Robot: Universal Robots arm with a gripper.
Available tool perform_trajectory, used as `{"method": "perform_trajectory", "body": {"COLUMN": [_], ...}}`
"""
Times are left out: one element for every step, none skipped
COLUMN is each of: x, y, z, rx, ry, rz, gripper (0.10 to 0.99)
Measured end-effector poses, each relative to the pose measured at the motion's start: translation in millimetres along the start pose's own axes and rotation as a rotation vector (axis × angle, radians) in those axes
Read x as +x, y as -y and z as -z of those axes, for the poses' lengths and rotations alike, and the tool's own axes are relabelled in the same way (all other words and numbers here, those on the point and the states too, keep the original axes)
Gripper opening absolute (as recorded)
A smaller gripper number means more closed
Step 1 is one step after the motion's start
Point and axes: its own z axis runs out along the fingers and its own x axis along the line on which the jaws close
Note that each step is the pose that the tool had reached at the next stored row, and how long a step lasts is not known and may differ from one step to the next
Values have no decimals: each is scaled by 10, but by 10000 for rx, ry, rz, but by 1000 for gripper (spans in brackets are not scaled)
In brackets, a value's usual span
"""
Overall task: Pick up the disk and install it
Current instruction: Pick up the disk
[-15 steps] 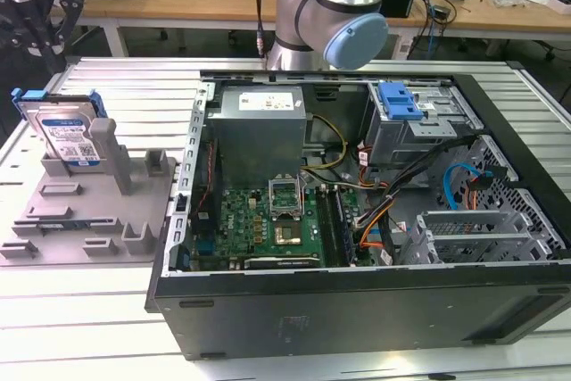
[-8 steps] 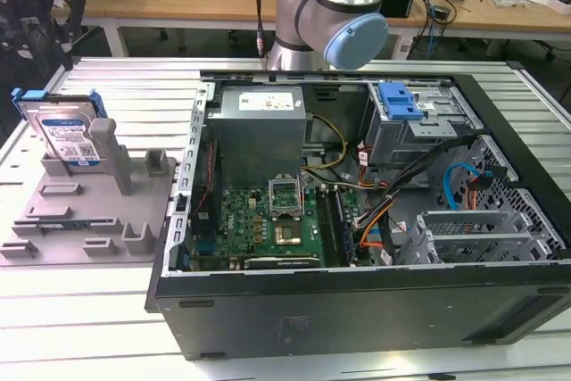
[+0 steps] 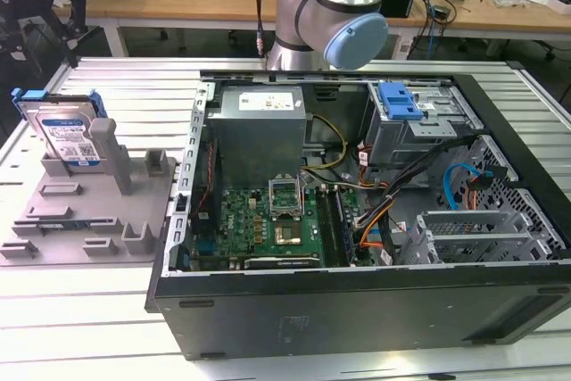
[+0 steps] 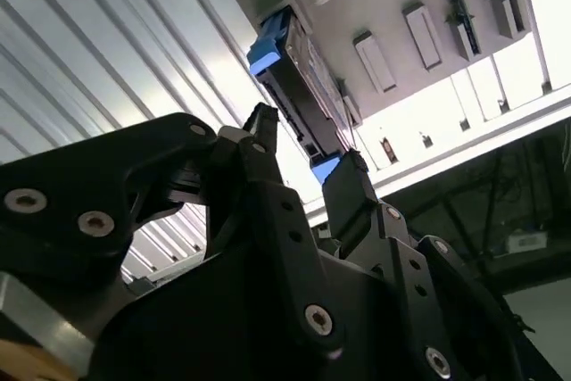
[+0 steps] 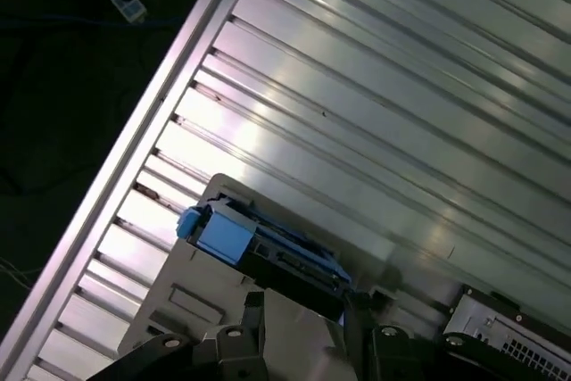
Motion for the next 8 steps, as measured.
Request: {"method": "perform_trajectory", "body": {"x": [0, 0, 0, 0, 0, 0, 0, 0], "y": [0, 0, 0, 0, 0, 0, 0, 0], "z": [0, 0, -1, -1, -2, -3, -5, -6], "rx": [-6, -13, -20, -25, -28, -31, -33, -35], "ry": [-13, -26, -40, -49, -57, -75, -86, -96], "rz": [298, 621, 969, 1181, 1350, 1688, 1928, 2112], "gripper": [482, 482, 482, 482, 482, 482, 482, 482]}}
